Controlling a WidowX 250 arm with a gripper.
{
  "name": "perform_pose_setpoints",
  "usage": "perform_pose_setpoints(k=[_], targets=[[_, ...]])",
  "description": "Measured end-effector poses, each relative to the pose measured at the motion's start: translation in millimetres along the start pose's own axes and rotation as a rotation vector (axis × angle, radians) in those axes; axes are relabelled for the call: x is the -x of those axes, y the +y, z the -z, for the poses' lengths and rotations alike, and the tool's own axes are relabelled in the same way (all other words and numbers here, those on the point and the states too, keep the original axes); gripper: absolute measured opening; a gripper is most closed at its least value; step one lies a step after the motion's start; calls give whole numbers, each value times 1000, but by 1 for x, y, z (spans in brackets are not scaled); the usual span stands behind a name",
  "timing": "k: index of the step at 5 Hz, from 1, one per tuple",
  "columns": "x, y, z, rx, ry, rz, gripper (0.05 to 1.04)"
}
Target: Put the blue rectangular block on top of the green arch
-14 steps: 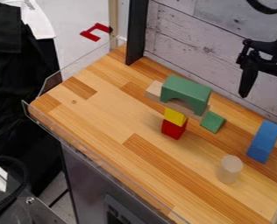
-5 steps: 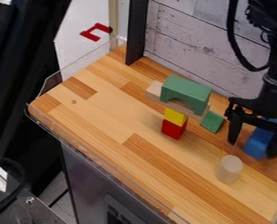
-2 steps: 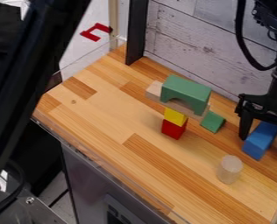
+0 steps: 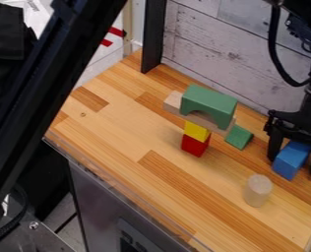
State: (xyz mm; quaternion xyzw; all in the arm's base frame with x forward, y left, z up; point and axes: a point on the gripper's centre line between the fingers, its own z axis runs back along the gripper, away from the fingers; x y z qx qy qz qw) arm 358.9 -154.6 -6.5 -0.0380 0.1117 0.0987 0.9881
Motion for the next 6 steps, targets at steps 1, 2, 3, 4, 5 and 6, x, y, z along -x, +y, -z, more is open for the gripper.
perform_pose_setpoints(k=[1,2,3,4,5,6], targets=[[2,2,1,-4,9,-9,674],[5,8,3,10,7,-34,587],[13,16,-3,-15,8,-60,587],[18,18,-46,3,-94,-119,586],[20,17,-73,32,-156,-183,586],[19,23,-82,67,-122,-354,587]])
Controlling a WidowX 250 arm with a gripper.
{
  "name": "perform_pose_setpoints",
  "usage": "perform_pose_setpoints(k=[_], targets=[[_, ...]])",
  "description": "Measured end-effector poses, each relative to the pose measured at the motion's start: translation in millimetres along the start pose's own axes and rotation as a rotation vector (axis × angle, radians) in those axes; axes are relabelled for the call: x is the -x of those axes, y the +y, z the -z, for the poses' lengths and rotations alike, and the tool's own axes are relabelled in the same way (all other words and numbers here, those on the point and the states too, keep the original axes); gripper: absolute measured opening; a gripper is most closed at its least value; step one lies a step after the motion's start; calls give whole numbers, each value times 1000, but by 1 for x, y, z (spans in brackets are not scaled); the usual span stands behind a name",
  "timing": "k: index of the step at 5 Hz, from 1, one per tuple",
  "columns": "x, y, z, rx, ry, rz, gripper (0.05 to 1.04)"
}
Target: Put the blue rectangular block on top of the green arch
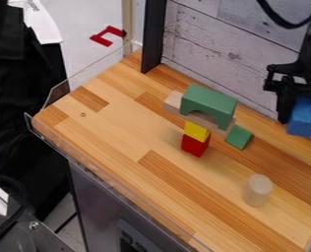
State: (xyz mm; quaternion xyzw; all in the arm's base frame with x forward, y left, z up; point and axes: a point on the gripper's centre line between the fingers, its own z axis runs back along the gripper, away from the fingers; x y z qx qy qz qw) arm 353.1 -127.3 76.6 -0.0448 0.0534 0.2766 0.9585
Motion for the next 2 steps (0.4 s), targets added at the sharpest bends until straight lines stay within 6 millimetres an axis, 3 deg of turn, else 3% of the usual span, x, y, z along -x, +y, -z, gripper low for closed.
perform_pose_setpoints(k=[2], targets=[[-15,34,-31,-18,0,-406,587]])
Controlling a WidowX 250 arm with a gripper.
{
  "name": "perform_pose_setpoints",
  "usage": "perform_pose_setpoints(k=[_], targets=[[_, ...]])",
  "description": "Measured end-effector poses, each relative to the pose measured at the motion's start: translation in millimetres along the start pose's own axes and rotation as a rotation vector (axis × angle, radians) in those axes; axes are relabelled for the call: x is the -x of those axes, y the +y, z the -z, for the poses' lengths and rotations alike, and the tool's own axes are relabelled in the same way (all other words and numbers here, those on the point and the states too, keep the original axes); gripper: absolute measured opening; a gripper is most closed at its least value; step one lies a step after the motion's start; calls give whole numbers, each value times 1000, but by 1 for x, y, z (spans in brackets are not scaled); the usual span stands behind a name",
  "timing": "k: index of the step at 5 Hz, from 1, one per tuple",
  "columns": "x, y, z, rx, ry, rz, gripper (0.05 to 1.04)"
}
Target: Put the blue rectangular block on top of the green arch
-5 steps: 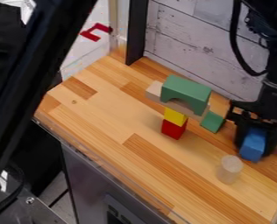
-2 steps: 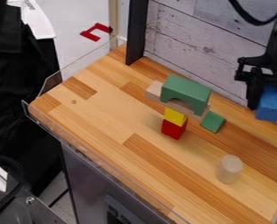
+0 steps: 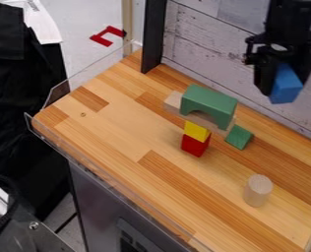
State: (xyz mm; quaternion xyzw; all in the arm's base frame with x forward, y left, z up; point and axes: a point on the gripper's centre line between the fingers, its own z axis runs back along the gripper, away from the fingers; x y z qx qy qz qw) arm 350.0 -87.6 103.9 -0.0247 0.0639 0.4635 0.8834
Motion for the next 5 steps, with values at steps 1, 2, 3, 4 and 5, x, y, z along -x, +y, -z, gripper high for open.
perform_pose_setpoints(k=[1,2,3,4,5], targets=[[-8,5,-9,-17,0,-94,586],[-11,13,-21,0,17,-163,586],[-12,37,-26,40,49,-231,586],[-14,60,-27,57,52,-288,586],[-15,75,-26,73,68,-341,586]])
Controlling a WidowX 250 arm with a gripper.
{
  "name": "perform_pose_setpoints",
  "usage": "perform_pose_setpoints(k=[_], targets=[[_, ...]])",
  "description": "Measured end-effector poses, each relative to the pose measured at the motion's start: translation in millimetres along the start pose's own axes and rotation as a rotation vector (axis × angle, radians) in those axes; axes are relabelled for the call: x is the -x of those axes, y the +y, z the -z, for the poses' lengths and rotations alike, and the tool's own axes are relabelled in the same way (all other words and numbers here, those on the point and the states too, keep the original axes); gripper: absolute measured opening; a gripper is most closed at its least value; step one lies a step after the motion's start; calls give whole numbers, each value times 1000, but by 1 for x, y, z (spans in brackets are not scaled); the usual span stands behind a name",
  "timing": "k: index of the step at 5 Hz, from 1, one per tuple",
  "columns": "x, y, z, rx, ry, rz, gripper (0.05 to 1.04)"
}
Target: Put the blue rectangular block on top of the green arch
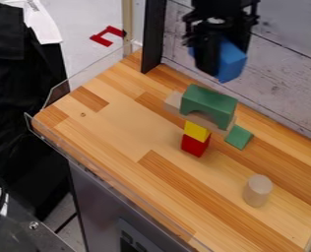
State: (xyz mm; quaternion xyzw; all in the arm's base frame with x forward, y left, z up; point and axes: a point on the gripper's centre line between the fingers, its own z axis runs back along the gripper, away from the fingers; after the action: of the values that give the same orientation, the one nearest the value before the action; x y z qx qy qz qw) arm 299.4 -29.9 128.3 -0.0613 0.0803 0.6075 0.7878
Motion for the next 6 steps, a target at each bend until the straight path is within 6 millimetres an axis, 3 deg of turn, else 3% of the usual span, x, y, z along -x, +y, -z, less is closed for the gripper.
perform_pose_setpoints(k=[3,6], targets=[[-7,-6,16,73,-29,-327,586],[5,-4,32,113,106,-342,586]])
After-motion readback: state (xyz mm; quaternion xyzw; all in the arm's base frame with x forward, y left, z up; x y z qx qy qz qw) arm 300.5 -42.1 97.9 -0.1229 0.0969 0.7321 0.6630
